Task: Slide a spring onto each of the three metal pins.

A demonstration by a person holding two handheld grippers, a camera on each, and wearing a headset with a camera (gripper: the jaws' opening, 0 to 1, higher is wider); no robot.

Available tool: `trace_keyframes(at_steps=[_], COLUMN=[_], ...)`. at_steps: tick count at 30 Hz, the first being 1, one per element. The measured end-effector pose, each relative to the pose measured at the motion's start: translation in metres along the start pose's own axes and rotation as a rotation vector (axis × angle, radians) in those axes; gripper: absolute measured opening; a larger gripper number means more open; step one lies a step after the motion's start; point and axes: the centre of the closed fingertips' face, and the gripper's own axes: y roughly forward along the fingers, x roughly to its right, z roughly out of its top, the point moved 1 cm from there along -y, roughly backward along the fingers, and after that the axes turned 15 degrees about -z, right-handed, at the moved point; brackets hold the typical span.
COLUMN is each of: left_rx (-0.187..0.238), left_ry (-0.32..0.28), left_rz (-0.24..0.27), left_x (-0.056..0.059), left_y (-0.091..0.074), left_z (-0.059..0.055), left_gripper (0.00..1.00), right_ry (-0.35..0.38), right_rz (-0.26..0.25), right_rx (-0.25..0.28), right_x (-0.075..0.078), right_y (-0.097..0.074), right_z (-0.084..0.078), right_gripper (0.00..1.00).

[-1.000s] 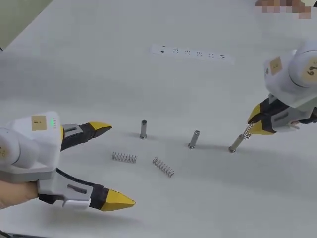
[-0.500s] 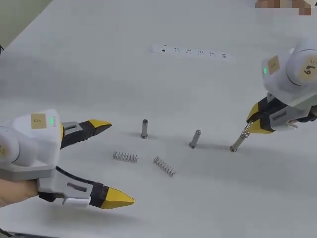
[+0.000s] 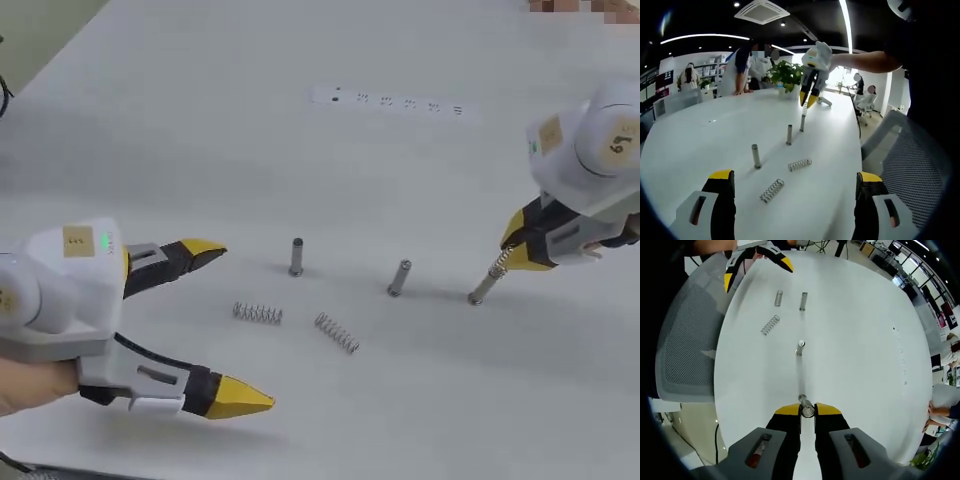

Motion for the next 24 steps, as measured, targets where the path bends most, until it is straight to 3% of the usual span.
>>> trace_keyframes(at_steps=[24], left_rx=[0.0], left_ry=[-0.005], left_rz=[0.011], left_x=[-0.003], left_y=[-0.004], left_z=[0.0], left_gripper=[0.98], right_ry=[-0.014], right_rz=[0.018], right_rx=[-0.017], right_x=[-0.006], right_y=[0.013], right_z=[-0.004], right_gripper=[0.07])
